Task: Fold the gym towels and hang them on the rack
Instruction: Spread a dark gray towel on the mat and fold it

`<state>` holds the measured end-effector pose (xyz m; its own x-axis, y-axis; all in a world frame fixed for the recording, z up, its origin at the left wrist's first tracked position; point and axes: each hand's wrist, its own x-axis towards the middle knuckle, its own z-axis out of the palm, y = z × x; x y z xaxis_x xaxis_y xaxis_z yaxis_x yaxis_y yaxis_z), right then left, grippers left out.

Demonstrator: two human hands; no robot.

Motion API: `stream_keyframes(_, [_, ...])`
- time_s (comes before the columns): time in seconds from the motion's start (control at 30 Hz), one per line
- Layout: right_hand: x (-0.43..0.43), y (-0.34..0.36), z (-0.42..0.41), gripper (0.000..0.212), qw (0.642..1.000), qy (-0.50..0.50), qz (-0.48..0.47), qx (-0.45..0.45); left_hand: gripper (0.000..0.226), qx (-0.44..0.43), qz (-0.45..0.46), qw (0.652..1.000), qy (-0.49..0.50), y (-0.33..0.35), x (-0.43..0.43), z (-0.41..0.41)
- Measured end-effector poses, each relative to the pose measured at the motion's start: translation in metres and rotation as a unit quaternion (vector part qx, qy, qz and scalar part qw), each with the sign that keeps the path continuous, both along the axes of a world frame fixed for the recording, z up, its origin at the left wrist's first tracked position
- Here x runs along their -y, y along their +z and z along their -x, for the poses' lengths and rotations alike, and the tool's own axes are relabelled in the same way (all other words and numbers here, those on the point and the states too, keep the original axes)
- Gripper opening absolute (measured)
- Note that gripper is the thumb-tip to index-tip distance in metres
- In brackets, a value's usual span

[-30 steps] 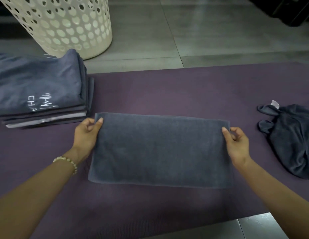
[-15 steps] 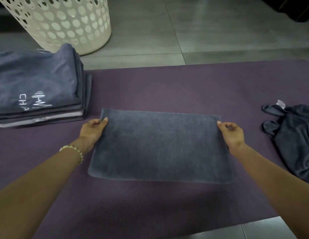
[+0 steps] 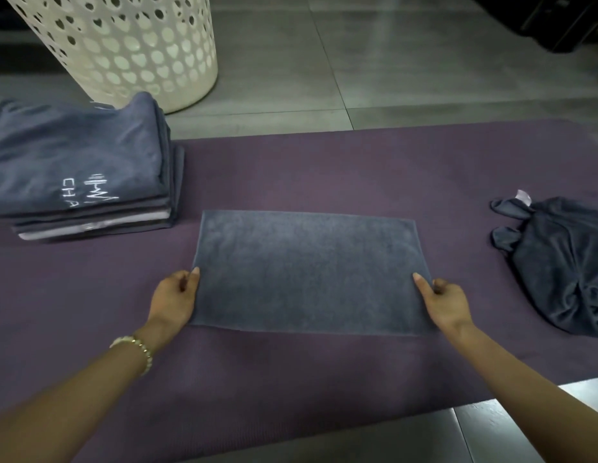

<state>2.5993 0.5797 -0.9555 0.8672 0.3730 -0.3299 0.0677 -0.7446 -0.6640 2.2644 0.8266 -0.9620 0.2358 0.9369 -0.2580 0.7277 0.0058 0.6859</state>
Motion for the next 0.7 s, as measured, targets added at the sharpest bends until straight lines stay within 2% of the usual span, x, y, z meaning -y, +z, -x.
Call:
stream_keyframes(0.1, [0.001, 0.002, 0.004, 0.048, 0.998, -0.008, -0.034, 0.048, 0.041, 0.026, -0.026, 0.999, 0.018, -0.003, 0.001, 0.001])
stream_keyframes(0.27, [0.015, -0.006, 0.006, 0.048, 0.998, -0.005, -0.041, 0.053, 0.037, 0.024, -0.022, 0.999, 0.001, -0.007, 0.003, 0.01])
stream_keyframes(0.4, [0.017, -0.01, 0.013, 0.037, 0.997, 0.003, 0.007, 0.074, 0.026, -0.002, -0.028, 0.999, 0.033, -0.008, 0.01, 0.012])
stream_keyframes(0.47, [0.012, -0.006, 0.019, 0.032, 0.989, 0.004, 0.033, 0.141, 0.031, -0.005, -0.015, 0.998, 0.054, -0.004, 0.011, 0.011])
stream_keyframes(0.5, [0.009, -0.005, 0.023, 0.034, 0.982, 0.027, 0.027, 0.187, 0.037, -0.017, -0.003, 0.998, 0.052, -0.003, 0.01, 0.01])
stream_keyframes(0.57, [0.0, -0.005, 0.034, 0.045, 0.96, 0.134, 0.016, 0.245, 0.045, -0.049, 0.033, 0.998, 0.029, 0.001, 0.003, 0.009])
stream_keyframes(0.7, [-0.022, -0.01, 0.06, 0.082, 0.912, 0.348, 0.086, 0.199, 0.04, -0.098, 0.096, 0.989, -0.049, 0.012, -0.013, 0.012])
